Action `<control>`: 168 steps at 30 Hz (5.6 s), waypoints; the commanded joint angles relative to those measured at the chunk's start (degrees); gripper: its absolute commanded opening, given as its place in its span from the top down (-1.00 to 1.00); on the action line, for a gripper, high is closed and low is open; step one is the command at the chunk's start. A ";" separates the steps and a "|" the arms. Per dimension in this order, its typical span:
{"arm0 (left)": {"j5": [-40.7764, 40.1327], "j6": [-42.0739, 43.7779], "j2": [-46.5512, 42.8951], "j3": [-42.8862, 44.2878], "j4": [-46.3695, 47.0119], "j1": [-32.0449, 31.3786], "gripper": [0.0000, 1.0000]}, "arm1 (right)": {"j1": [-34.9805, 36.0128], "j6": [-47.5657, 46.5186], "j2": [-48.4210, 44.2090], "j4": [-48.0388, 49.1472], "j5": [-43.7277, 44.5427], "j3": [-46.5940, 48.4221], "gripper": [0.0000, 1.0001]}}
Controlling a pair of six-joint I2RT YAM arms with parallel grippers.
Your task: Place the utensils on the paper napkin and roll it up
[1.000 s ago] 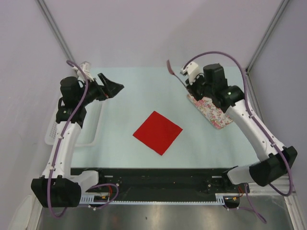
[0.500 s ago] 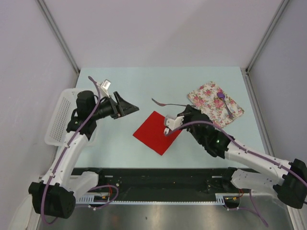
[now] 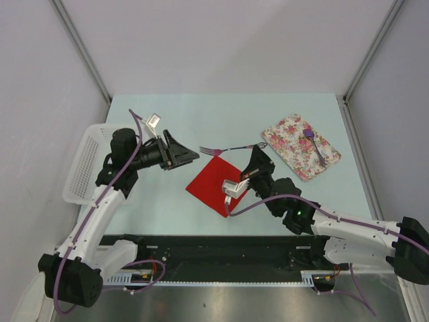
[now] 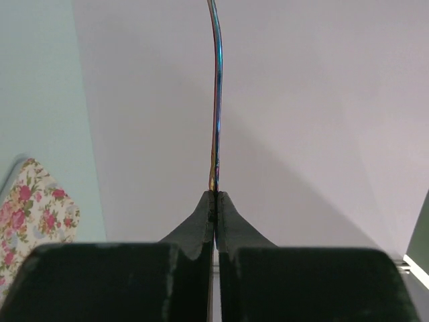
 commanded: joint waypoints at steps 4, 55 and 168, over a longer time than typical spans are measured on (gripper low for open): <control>2.71 -8.01 -1.43 -2.40 6.49 -0.62 -0.54 | 0.84 -6.78 -0.54 8.51 -0.36 -2.69 1.00; -13.65 38.91 12.81 19.47 -29.44 -11.43 1.00 | -4.34 70.10 14.75 -75.43 -36.65 48.99 -0.72; -17.07 28.02 36.53 1.37 -0.36 -3.34 -0.43 | -23.06 124.88 48.50 -53.45 -30.33 48.37 1.00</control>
